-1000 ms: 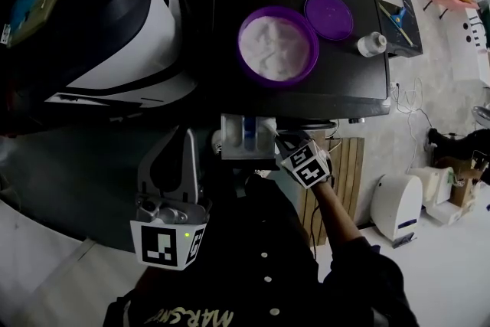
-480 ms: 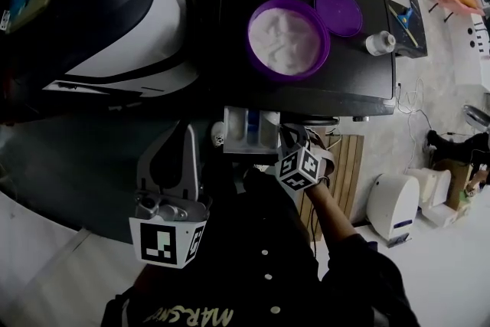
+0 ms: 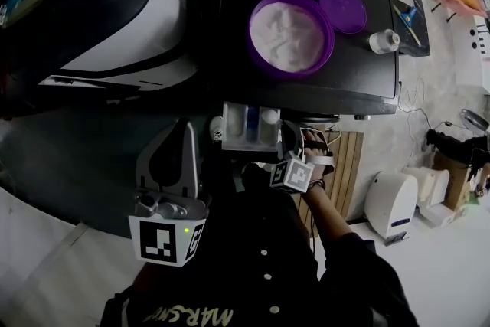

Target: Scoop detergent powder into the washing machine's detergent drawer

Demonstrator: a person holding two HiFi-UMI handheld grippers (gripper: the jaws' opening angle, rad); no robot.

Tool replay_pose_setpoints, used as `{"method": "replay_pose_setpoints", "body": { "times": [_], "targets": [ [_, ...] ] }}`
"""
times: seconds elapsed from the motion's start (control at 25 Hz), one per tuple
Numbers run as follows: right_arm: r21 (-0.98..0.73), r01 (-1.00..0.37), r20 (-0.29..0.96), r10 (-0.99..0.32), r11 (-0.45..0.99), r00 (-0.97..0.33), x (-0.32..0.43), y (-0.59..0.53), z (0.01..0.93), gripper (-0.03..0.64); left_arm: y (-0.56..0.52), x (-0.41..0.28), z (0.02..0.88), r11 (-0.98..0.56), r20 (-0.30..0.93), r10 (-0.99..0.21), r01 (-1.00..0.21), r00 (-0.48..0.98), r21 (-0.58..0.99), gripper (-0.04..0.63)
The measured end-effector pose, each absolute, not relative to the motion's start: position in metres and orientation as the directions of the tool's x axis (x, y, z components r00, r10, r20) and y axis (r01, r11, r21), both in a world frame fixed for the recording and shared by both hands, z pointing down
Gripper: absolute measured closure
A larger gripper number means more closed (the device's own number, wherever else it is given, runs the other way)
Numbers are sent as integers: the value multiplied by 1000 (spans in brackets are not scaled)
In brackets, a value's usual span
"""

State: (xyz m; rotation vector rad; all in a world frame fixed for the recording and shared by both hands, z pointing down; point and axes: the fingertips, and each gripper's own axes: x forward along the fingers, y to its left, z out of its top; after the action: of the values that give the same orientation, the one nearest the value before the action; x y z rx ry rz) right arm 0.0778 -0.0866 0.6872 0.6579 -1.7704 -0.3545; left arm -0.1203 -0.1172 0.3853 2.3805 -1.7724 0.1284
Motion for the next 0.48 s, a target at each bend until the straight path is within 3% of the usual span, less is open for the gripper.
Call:
{"method": "replay_pose_setpoints", "body": {
  "times": [0.48],
  "targets": [
    [557, -249, 768, -605, 793, -210, 73, -90, 682, 584, -117, -116, 388, -280, 178, -940, -956, 291, 85, 581]
  ]
}}
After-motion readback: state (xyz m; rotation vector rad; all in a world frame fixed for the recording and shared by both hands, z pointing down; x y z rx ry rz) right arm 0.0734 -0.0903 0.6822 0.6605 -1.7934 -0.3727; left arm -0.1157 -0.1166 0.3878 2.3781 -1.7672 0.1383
